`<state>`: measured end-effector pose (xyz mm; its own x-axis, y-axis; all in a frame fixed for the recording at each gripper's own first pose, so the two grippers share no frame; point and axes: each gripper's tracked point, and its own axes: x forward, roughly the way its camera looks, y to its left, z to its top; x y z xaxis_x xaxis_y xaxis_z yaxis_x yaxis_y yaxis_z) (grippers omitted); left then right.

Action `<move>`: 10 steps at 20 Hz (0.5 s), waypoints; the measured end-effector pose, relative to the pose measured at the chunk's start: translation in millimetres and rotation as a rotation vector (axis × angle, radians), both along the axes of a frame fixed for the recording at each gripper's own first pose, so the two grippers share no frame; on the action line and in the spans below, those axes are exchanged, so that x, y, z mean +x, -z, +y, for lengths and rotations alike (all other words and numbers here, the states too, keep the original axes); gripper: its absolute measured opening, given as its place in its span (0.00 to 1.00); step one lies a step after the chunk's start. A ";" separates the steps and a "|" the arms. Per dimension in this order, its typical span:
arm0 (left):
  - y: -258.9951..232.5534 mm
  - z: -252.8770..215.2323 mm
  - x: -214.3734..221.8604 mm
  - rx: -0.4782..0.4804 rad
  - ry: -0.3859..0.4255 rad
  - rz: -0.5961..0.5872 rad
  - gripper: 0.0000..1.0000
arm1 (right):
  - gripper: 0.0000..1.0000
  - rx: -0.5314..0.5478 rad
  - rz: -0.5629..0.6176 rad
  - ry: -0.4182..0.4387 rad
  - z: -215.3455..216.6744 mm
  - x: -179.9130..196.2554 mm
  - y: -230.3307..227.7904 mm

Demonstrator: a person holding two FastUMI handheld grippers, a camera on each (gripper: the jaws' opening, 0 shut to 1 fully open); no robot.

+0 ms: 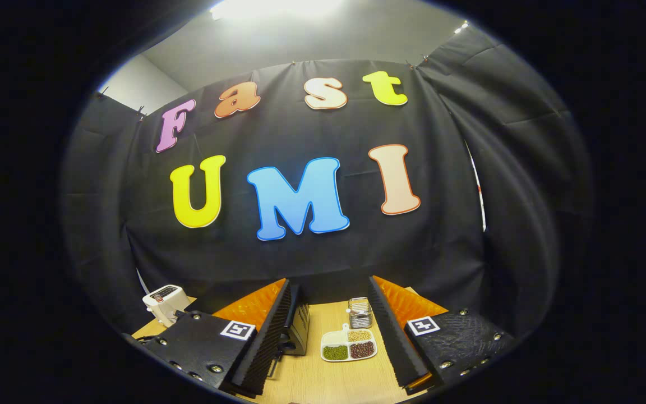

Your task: Open the electric oven with the left hand, put the food in, and close the electric oven.

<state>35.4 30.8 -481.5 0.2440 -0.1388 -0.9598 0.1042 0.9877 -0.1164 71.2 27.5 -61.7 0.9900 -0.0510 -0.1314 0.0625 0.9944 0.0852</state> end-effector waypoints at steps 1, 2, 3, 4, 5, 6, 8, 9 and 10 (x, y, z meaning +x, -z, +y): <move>6.7 2.7 -0.3 0.013 0.012 0.016 0.97 | 0.83 0.005 0.001 0.009 -3.0 0.1 0.2; 12.7 4.5 0.4 0.023 0.024 0.029 0.97 | 0.83 0.009 0.002 0.017 -6.1 -0.3 1.1; 18.9 5.1 0.7 0.024 0.031 0.046 1.00 | 0.83 0.009 0.001 0.026 -9.1 -0.1 1.0; 24.2 4.1 -0.5 0.021 0.032 0.066 0.97 | 0.83 0.007 0.001 0.033 -12.0 -0.5 1.3; 30.1 4.5 0.1 0.030 0.030 0.081 0.98 | 0.83 0.003 0.001 0.043 -14.6 -0.8 1.1; 34.8 7.9 2.5 0.045 0.037 0.082 0.98 | 0.83 0.001 -0.001 0.049 -16.5 -0.4 0.0; 42.7 9.3 8.1 0.065 0.057 0.082 0.97 | 0.83 -0.003 0.002 0.060 -19.3 -1.5 0.1; 45.6 8.3 10.4 0.064 0.055 0.085 0.97 | 0.83 -0.003 0.003 0.063 -20.1 -2.0 0.0; 47.9 7.4 10.2 0.062 0.050 0.095 0.98 | 0.83 -0.004 0.005 0.067 -21.2 -3.3 0.3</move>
<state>45.6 38.2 -529.4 0.1458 -0.0880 -0.9854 0.1448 0.9872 -0.0668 67.9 6.3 -62.1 0.9838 -0.1173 -0.1355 0.1290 0.9883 0.0811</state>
